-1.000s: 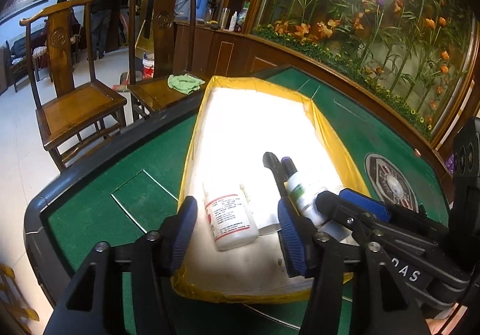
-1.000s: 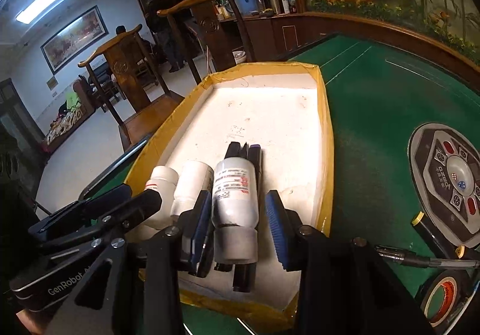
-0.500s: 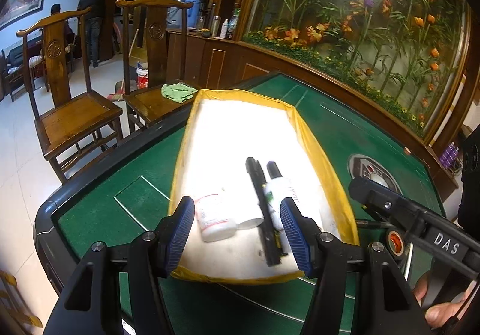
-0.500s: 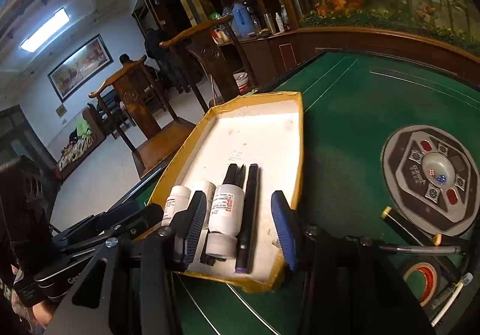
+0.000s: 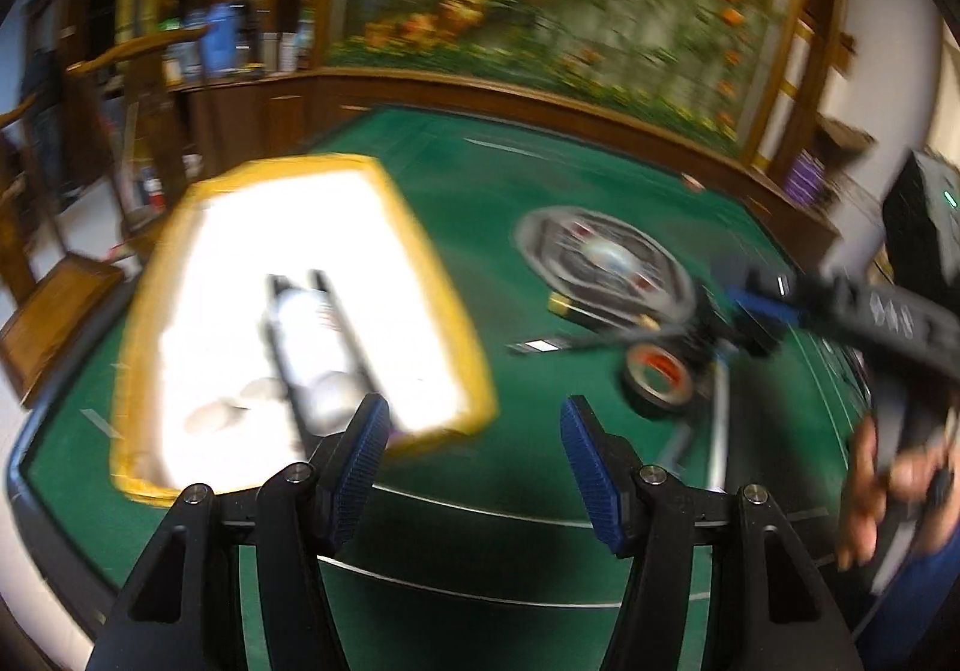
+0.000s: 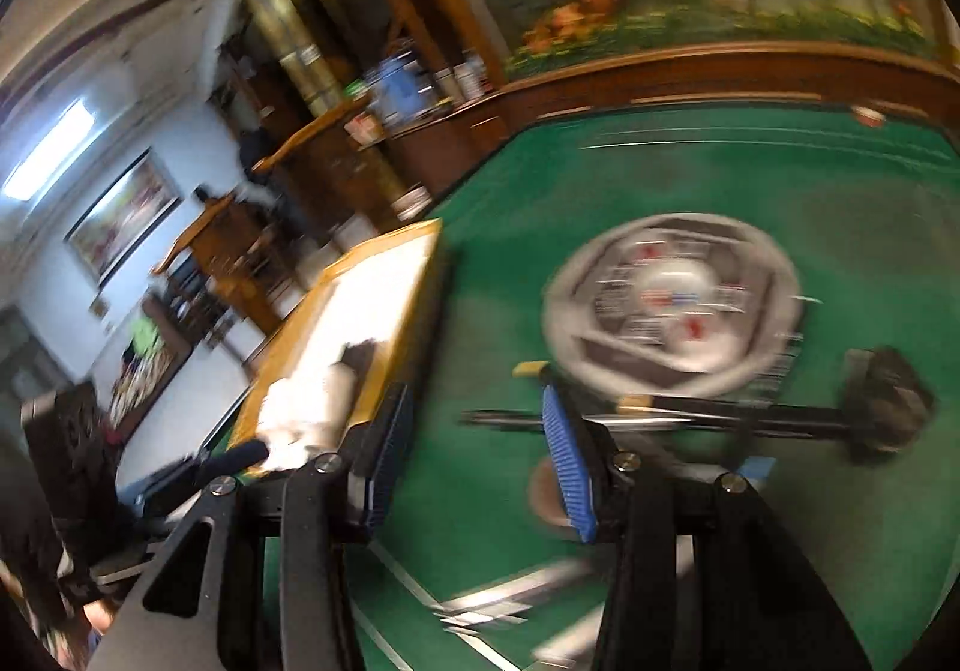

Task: Organize rigid objects
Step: 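Move both tools back over the remaining items on the table, then grasp the black ribbed plastic base with the right tool while the left tool grasps a black pen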

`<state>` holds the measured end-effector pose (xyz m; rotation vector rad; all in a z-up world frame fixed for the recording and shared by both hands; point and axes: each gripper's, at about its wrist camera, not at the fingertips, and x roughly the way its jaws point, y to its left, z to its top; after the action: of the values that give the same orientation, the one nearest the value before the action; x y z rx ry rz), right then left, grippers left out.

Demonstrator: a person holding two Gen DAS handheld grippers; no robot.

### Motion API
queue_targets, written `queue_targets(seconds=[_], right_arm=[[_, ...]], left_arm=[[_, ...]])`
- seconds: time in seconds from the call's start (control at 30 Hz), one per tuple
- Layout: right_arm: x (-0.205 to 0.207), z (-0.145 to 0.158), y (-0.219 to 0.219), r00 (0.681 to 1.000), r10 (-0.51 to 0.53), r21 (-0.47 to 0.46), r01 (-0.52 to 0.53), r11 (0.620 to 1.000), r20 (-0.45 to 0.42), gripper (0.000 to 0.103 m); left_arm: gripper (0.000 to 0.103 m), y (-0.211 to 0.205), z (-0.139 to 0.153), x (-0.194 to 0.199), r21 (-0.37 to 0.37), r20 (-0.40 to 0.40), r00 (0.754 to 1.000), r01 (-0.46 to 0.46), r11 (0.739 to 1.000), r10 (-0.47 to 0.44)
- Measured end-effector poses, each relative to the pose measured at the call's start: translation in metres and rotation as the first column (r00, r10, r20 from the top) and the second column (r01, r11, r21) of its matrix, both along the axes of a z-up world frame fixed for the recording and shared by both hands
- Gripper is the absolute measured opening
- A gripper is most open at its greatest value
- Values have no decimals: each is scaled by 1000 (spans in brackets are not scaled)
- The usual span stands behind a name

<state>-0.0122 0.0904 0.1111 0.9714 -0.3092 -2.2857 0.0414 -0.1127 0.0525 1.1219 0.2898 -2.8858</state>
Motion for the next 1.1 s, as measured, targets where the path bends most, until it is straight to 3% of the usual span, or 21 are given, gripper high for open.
queue_targets(seconds=[0.2,0.37,0.53,0.63,0.73,0.83,0.93,1.0,1.1], right_arm=[[-36,-18,98,970,-236,62,233,971,64,48],[-56,-37,138,940,-323,93,314,945,107,52],[-78,-59,155,924,-341,65,335,940,172,52],[-89,-74,149,929,-280,-4,290,957,242,52],[-85,-75,136,946,-183,-21,196,980,267,53],[-71,-71,109,961,-49,32,42,999,273,56],[-48,-65,78,961,96,83,-121,989,260,58],[-42,-58,70,960,134,75,-156,985,245,59],[-40,-47,76,974,92,78,-110,991,206,62]], left_arm=[[63,55,-15,-13,-24,57,986,160,987,-158],[66,86,-27,-27,-86,108,969,231,969,-221],[66,98,-41,-46,-76,165,956,259,963,-244],[66,97,-43,-53,-37,190,953,248,968,-236],[64,100,-43,-50,-82,211,950,252,964,-230],[57,106,-41,-37,-128,228,942,278,952,-245],[55,103,-37,-26,-59,239,924,319,946,-297],[55,97,-30,-20,15,211,911,358,933,-353],[55,89,-23,-26,7,187,935,305,952,-301]])
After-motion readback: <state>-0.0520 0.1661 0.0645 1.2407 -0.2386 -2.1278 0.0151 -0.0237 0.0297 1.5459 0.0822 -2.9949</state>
